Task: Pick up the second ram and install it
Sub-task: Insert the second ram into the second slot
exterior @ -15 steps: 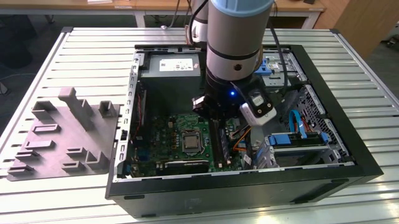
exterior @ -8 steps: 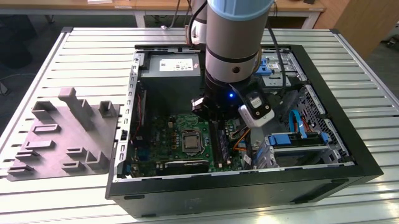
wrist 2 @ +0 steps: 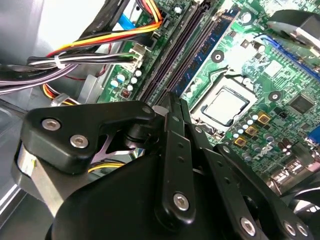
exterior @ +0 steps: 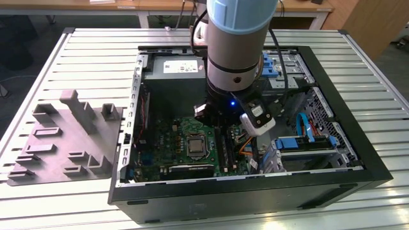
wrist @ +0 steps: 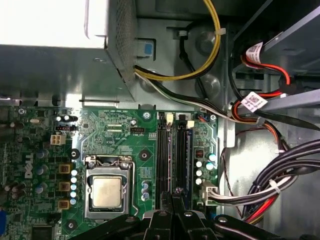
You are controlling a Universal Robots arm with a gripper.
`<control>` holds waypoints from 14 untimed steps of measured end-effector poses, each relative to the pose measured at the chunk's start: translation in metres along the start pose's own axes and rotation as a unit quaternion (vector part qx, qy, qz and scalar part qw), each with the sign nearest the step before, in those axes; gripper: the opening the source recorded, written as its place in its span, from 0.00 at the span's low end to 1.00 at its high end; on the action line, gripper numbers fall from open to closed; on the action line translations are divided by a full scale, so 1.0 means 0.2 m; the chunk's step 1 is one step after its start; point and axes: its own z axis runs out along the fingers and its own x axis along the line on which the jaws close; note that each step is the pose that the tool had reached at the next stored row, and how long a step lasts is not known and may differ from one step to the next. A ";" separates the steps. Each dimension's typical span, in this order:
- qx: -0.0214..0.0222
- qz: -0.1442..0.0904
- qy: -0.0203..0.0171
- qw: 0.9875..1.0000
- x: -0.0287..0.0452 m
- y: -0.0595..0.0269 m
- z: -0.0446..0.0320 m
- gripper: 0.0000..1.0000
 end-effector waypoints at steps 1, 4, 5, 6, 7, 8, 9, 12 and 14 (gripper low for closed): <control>0.000 0.000 0.000 1.000 0.002 0.001 0.004 0.12; -0.002 0.000 0.000 1.000 0.007 0.009 0.016 0.12; -0.003 0.000 0.000 1.000 0.008 0.012 0.020 0.12; -0.003 0.000 0.000 1.000 0.008 0.012 0.025 0.12; -0.003 0.000 0.000 1.000 0.008 0.012 0.029 0.12; -0.003 0.000 0.000 1.000 0.008 0.012 0.033 0.12; -0.003 0.001 0.000 1.000 0.008 0.012 0.038 0.12; -0.004 0.001 0.000 1.000 0.009 0.011 0.047 0.12; -0.004 0.001 0.000 1.000 0.008 0.011 0.048 0.12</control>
